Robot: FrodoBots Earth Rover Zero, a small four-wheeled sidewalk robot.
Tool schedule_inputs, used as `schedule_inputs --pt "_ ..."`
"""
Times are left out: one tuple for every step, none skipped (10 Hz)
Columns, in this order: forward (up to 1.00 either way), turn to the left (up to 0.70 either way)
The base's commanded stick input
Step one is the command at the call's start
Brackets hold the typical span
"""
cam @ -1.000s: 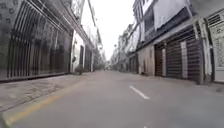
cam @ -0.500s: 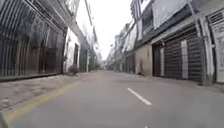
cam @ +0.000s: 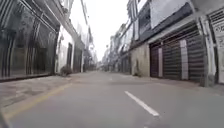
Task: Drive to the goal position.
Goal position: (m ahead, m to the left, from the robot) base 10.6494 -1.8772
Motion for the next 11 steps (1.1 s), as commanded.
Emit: schedule_inputs --pt "0.85 0.00" --pt "0.85 0.00" --pt "0.85 0.00" --pt "0.85 -0.29" --pt "0.85 -0.34" --pt "0.85 -0.32" --pt "0.85 -0.25" --pt "0.85 0.00" --pt "0.85 0.00" --pt "0.85 0.00" --pt "0.85 -0.32"
